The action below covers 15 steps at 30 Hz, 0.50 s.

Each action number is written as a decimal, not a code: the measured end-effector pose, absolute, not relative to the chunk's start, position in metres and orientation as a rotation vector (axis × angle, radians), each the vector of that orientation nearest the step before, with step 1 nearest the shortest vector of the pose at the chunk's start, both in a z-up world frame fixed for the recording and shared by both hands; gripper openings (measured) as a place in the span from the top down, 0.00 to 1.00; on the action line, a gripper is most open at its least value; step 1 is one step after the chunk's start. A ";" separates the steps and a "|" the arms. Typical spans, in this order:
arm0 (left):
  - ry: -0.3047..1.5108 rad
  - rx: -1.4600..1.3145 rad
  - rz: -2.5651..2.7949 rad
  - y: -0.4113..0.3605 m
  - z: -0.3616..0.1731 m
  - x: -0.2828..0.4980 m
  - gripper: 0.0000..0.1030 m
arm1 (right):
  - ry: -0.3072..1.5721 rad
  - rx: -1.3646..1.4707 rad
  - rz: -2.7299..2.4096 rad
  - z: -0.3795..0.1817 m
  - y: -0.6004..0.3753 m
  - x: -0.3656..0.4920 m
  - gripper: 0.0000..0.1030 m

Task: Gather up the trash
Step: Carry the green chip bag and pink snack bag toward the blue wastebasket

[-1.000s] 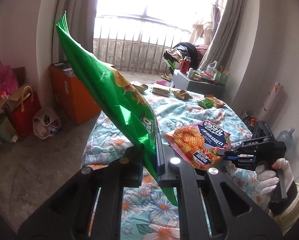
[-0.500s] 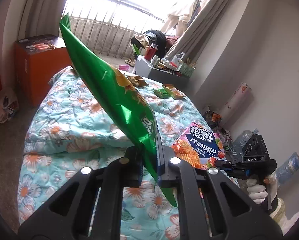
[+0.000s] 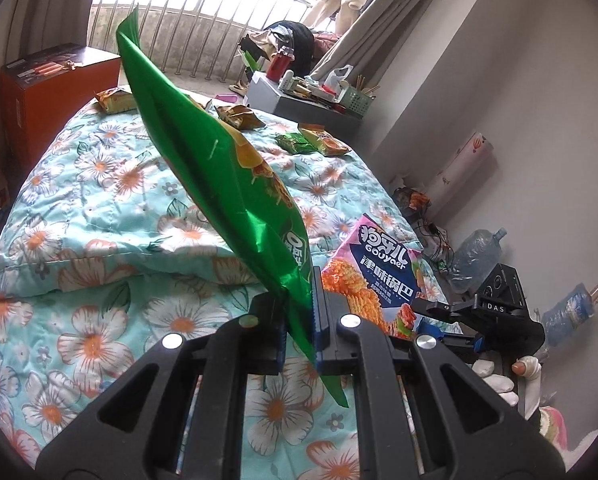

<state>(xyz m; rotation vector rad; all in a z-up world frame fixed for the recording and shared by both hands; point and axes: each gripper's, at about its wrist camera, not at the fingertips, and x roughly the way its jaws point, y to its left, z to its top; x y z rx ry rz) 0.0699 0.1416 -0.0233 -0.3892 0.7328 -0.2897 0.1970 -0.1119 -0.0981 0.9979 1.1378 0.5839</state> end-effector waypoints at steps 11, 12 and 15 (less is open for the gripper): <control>0.735 -0.365 -0.276 0.135 -0.020 0.076 0.92 | 1.071 0.959 0.569 -0.083 -0.103 0.187 0.86; 0.733 -0.361 -0.275 0.135 -0.019 0.076 0.92 | 1.062 0.955 0.576 -0.080 -0.105 0.185 0.90; 0.727 -0.361 -0.277 0.135 -0.015 0.075 0.93 | 1.031 0.941 0.583 -0.072 -0.110 0.180 0.93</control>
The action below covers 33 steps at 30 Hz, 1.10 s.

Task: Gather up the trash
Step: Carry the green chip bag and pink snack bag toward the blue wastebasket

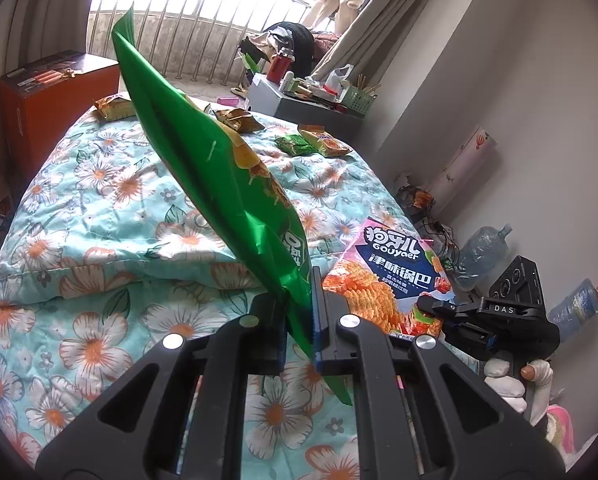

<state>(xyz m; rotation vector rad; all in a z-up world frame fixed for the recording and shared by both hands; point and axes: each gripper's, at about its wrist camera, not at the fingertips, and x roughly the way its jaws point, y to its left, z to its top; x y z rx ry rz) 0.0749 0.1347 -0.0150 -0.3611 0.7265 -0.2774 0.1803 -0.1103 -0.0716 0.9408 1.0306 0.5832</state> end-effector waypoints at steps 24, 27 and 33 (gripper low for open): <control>0.622 -0.172 -0.622 -0.014 0.056 0.118 0.93 | 0.654 1.050 0.366 -0.017 -0.285 0.107 0.95; 0.630 -0.141 -0.688 -0.051 0.059 0.128 0.93 | 0.596 1.084 0.286 -0.019 -0.325 0.090 0.95; 0.652 -0.079 -0.790 -0.118 0.055 0.144 0.93 | 0.532 1.138 0.080 -0.040 -0.400 0.078 0.95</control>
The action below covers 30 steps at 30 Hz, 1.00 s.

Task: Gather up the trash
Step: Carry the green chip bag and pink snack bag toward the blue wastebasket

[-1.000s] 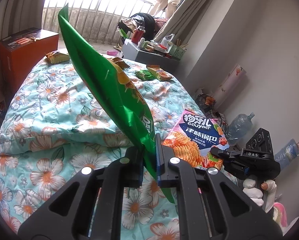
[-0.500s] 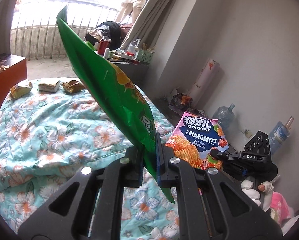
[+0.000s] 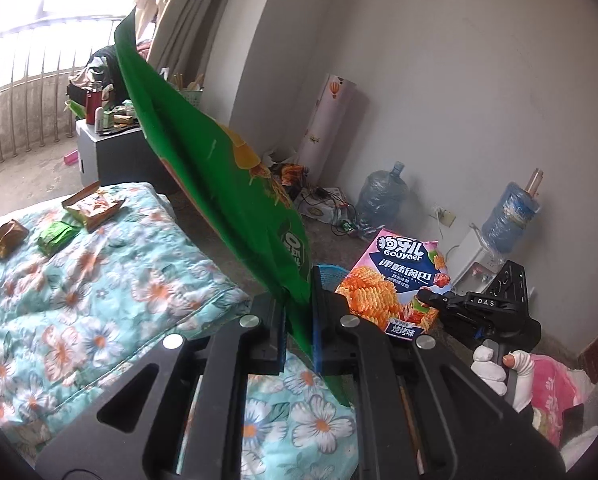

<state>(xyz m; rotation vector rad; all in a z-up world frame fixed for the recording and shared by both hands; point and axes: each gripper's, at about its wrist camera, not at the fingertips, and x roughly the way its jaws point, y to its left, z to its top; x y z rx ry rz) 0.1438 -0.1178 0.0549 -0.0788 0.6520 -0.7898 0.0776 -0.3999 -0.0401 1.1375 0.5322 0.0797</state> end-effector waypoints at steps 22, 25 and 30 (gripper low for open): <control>0.764 0.031 -0.835 -0.196 0.014 0.210 0.93 | 0.773 1.075 -0.584 -0.255 -0.548 0.277 0.92; 0.778 0.039 -0.825 -0.197 0.009 0.215 0.93 | 0.880 1.068 -0.576 -0.289 -0.546 0.305 0.86; 0.793 0.038 -0.820 -0.199 0.002 0.221 0.93 | 0.895 1.072 -0.547 -0.301 -0.539 0.300 0.55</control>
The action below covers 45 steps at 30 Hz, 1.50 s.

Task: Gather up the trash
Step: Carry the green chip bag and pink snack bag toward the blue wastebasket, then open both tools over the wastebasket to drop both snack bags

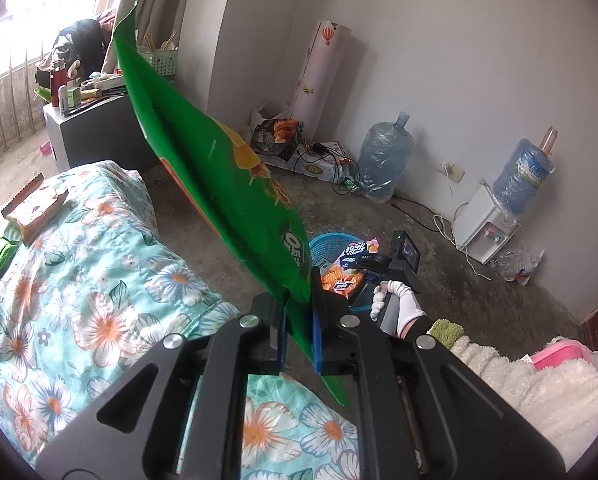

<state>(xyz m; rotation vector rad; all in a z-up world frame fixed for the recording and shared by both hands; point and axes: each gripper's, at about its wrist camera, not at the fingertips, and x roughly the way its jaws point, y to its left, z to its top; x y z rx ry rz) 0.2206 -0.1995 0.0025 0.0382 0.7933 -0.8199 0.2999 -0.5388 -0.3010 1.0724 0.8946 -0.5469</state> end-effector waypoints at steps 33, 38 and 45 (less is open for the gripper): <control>0.989 0.902 -0.844 -0.613 -0.203 0.242 0.68 | 0.574 1.213 -0.508 -0.235 -0.525 0.092 0.54; 1.054 0.698 -0.851 -0.611 -0.211 0.247 0.40 | 0.583 1.251 -0.502 -0.242 -0.528 0.093 0.54; 1.014 0.510 -0.904 -0.574 -0.157 0.256 0.40 | 0.573 1.241 -0.475 -0.238 -0.521 0.098 0.53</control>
